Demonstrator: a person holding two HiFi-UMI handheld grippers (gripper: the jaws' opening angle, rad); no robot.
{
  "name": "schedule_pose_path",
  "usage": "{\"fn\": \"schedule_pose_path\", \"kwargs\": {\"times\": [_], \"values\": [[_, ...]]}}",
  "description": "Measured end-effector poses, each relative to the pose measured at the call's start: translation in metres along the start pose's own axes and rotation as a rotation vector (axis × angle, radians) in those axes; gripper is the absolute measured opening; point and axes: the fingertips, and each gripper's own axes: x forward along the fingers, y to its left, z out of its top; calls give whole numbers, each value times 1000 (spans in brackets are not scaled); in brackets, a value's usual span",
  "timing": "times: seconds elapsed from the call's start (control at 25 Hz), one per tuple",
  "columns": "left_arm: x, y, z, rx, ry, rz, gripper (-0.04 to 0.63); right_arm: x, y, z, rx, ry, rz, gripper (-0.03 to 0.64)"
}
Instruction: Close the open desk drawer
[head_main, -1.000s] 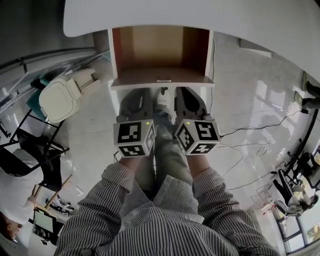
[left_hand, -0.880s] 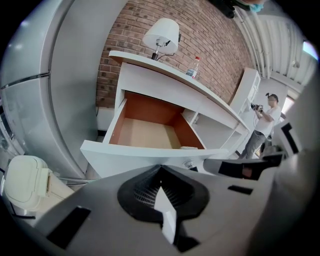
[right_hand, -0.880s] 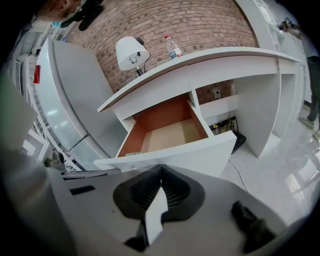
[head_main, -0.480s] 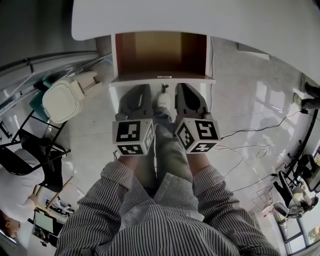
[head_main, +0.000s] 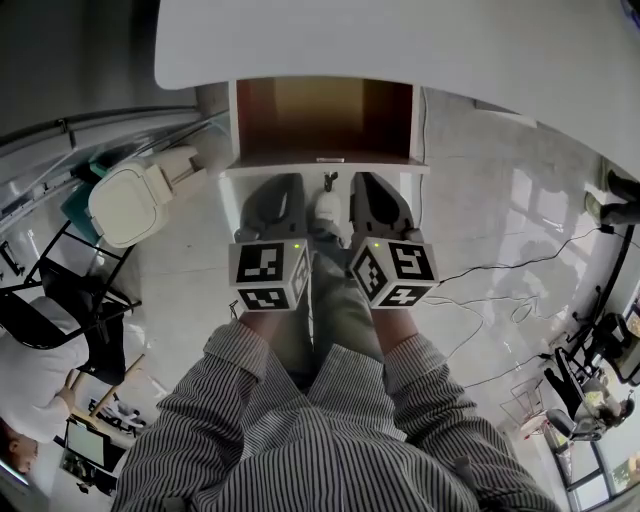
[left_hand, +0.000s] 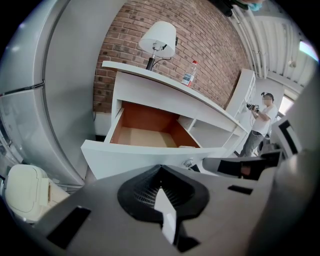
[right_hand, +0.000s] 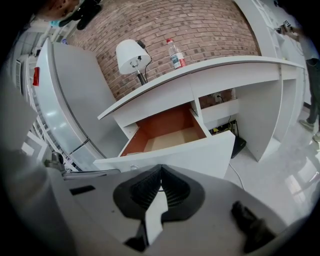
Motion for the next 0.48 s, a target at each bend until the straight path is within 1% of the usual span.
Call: {"fn": "schedule_pose_path", "kwargs": {"times": [0.28,0.48], "values": [[0,-1,-1,-16,20,10,12,-1,-2,-1,6,16,-7,17],[0,-2,2,-4,16,5,12,-1,-2,3,-16,21,-18,15]]}}
